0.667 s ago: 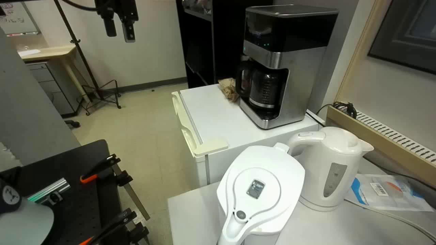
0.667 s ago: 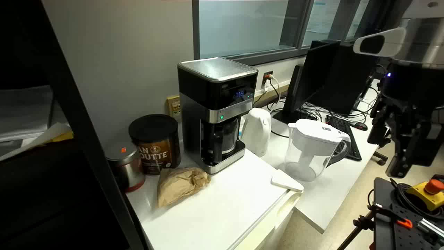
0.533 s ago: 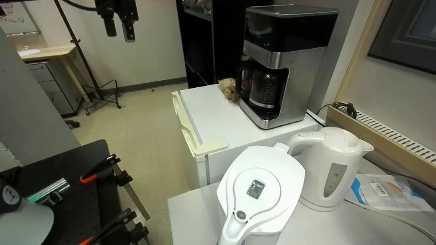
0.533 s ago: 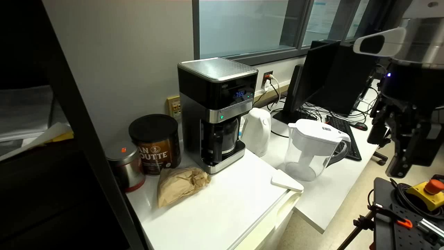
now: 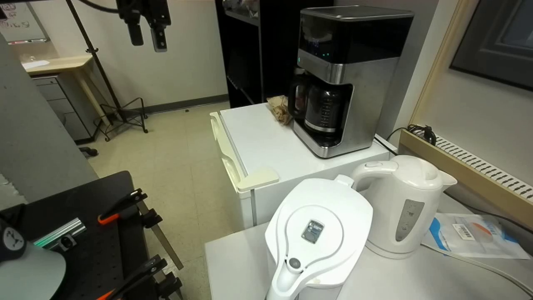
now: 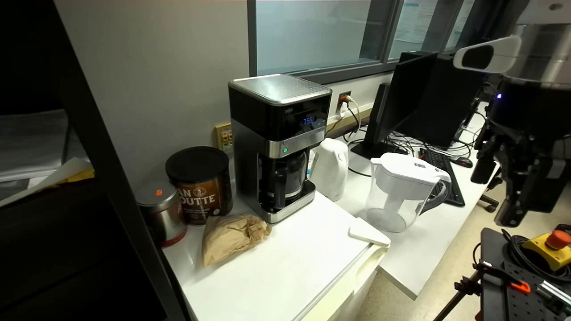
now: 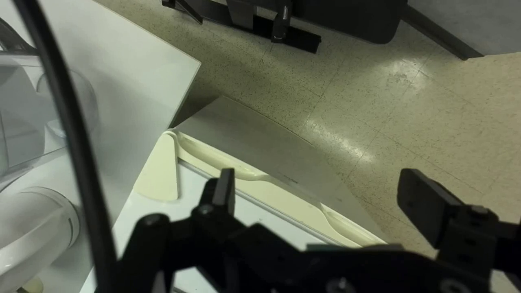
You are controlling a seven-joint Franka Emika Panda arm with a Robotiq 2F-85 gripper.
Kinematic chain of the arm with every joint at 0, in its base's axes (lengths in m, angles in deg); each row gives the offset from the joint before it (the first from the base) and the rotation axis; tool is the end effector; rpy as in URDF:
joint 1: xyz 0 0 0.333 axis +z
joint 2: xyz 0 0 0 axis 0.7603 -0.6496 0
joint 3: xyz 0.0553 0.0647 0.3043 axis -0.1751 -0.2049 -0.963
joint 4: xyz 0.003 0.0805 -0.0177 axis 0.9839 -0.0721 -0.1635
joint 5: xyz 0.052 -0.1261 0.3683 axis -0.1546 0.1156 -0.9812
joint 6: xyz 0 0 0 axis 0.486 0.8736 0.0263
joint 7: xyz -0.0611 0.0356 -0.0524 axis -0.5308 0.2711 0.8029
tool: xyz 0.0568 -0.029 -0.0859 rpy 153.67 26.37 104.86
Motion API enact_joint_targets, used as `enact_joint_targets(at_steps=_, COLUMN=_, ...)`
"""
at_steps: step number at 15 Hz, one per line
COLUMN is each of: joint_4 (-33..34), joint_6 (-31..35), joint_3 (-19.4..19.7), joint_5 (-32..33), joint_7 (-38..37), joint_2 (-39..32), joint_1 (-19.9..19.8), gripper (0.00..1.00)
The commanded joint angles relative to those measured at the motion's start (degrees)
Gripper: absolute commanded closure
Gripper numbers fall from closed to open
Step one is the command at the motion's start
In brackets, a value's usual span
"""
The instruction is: Press a button on the coffeemaker.
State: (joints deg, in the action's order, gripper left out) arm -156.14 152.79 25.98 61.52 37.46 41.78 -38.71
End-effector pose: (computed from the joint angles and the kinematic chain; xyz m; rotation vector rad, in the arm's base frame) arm 0.3663 0.1597 0.4692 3.0608 0.4725 -0.1713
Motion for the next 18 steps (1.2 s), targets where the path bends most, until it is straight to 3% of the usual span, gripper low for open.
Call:
enact_joint_targets(at_steps=1, joint_4=1.13, joint_6=1.63, joint_3=0.33, joint_5=5.14, joint_7=4.17, joint_2=-2.48, joint_1=-0.33, gripper=0.0)
enact_joint_targets(at_steps=5, joint_4=0.61, joint_6=7.68, joint_3=0.43, joint_5=16.84, joint_7=7.45, joint_2=-4.34, joint_1=-1.54, gripper=0.0)
enact_joint_targets(at_steps=6, joint_4=0.5, joint_6=9.77, joint_3=0.51, joint_5=19.55, joint_7=7.53, joint_2=-4.85, joint_1=-1.92, gripper=0.06)
enact_joint_targets(at_steps=7, joint_4=0.22, joint_6=12.82, joint_3=0.41, joint_5=23.41, joint_7=7.47, joint_2=-5.37, joint_1=-2.56, gripper=0.27)
enact_joint_targets(at_steps=10, joint_4=-0.36, joint_6=20.66, joint_3=0.49, joint_5=32.49, joint_7=5.54, joint_2=-6.84, joint_1=-4.39, gripper=0.38)
enact_joint_targets(at_steps=18, joint_4=0.44, joint_6=33.82, joint_3=1.02, joint_5=48.28, joint_7=-2.56, joint_2=-13.33, joint_1=-8.47, gripper=0.98)
